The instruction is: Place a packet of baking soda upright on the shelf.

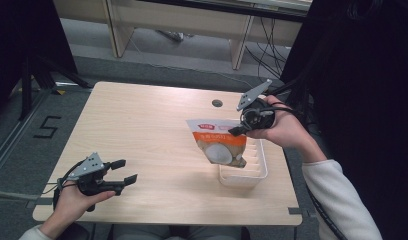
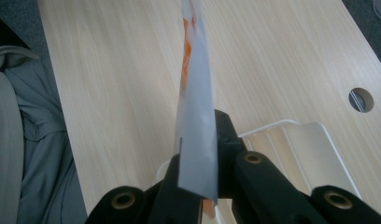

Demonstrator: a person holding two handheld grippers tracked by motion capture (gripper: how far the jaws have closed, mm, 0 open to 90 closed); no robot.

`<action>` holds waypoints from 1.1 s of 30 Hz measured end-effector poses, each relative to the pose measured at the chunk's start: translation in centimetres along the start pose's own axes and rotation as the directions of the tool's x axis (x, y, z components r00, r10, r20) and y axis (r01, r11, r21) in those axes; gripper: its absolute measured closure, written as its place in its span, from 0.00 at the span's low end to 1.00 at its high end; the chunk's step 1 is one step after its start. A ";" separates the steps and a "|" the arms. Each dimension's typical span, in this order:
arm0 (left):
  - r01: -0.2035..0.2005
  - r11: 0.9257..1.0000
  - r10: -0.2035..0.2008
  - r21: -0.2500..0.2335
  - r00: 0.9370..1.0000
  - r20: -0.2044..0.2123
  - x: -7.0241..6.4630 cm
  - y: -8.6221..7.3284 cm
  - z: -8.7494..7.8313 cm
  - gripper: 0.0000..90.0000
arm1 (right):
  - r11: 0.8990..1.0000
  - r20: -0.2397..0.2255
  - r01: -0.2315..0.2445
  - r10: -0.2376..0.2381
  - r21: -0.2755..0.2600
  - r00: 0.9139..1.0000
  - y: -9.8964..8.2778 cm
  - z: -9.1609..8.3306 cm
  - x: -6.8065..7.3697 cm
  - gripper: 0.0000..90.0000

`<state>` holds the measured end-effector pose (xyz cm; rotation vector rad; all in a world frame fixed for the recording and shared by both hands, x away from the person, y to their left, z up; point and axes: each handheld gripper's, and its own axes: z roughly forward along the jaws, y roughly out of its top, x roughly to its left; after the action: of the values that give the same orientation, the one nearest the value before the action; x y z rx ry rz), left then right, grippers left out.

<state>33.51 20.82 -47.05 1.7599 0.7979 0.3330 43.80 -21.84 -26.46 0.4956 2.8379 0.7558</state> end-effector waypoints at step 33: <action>0.002 1.000 -0.002 0.004 1.000 -0.004 0.0 0.0 0.0 0.30 | 0.998 0.022 0.059 -0.059 0.025 0.998 -1.0 -1.5 -0.4 1.00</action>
<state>33.55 20.86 -47.02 1.7622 0.8033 0.3337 43.51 -23.46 -25.64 0.4195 2.8300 0.7015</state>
